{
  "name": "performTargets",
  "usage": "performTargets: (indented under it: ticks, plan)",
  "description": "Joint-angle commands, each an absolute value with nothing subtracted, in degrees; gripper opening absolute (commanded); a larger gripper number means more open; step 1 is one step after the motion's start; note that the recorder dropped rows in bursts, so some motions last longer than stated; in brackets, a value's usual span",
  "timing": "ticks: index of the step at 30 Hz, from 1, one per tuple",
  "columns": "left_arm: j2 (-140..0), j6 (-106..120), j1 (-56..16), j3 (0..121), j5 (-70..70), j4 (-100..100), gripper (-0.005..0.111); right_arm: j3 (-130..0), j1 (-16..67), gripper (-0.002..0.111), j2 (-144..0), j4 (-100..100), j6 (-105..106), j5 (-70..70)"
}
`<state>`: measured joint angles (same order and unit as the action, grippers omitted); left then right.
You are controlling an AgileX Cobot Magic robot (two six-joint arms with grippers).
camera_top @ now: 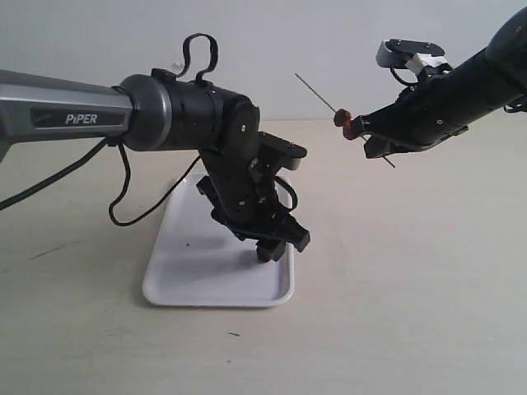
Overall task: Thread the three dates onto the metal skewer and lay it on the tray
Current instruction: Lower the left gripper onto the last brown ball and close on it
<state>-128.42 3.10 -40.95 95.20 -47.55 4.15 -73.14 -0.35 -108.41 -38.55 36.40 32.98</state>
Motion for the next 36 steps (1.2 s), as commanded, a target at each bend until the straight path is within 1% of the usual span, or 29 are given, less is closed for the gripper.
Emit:
performTargets:
  ticks: [1,18,30,31,32,34,36]
  plan:
    - [-128.47,2.62,-41.16,95.30,-47.08,4.31,0.059,-72.95,-0.35,0.000,-107.75,-39.10,36.81,32.92]
    - [-129.87,2.76,-41.93,95.30,-45.51,4.41,0.059,-72.95,-0.35,0.000,-107.75,-39.10,36.99,32.80]
    - [-129.96,4.01,-41.93,95.30,-47.02,4.29,0.059,-72.95,-0.35,0.000,-107.75,-39.10,36.99,32.80]
    - [-129.96,4.01,-41.93,95.30,-47.02,4.29,0.058,-72.95,-0.35,0.000,-107.75,-39.10,36.99,32.80]
    - [-129.96,4.01,-41.93,95.30,-47.28,4.29,0.054,-72.95,-0.35,0.000,-107.75,-39.10,36.99,32.80]
    - [-129.96,4.36,-41.93,95.30,-47.73,4.29,0.042,-72.95,-0.35,0.000,-107.75,-39.10,36.99,32.80]
    - [-129.96,4.73,-41.93,95.30,-48.06,4.29,0.041,-72.95,-0.35,0.000,-107.75,-39.10,36.99,32.80]
